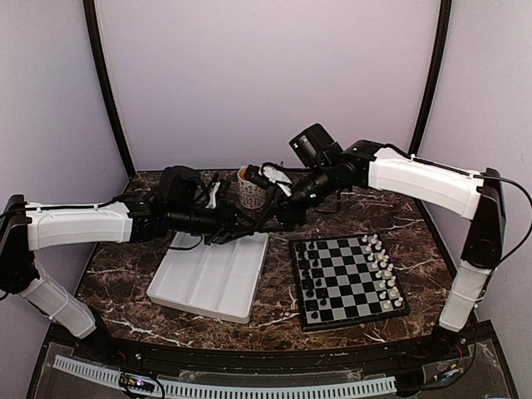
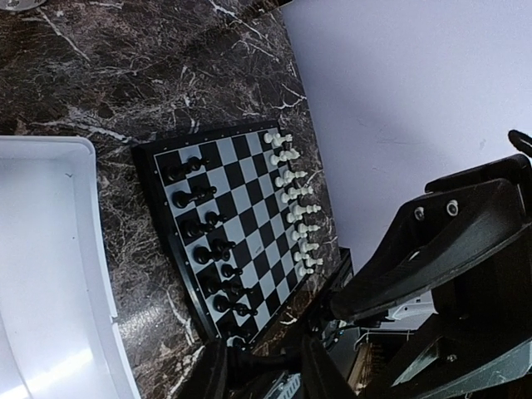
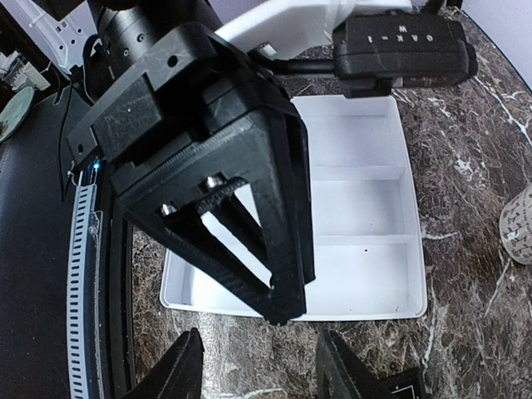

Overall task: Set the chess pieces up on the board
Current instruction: Pass from the left arm to the right

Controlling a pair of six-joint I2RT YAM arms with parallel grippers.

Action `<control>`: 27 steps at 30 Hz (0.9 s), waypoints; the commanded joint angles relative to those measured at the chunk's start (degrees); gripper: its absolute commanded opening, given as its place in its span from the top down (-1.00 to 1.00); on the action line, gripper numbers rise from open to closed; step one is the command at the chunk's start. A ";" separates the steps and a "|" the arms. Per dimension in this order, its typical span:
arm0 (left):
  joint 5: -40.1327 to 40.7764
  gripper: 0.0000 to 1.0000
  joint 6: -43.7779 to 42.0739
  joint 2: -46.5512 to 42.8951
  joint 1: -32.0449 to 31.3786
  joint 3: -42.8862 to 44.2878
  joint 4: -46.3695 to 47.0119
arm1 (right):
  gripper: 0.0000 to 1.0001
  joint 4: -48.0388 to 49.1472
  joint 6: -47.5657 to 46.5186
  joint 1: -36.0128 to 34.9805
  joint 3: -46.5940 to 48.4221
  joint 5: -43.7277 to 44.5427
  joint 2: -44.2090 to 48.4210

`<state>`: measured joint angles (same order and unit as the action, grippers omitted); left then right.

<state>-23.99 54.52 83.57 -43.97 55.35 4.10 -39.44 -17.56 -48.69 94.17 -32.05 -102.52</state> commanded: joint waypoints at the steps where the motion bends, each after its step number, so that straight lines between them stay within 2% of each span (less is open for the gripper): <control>1: -2.41 0.46 3.62 -2.92 0.31 -1.89 7.15 | 0.05 2.46 2.31 -0.77 2.24 1.30 -1.15; 13: -4.25 0.46 7.11 -3.57 0.30 -5.06 13.53 | 0.11 2.55 3.90 -1.41 2.60 0.82 -2.45; 27: -6.24 0.41 8.68 -2.61 0.34 -6.05 16.24 | 0.74 4.07 4.02 -1.32 1.57 -0.47 -1.43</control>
<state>-28.10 62.96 82.39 -43.35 50.13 17.63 -38.79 -14.11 -49.56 95.02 -31.73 -104.88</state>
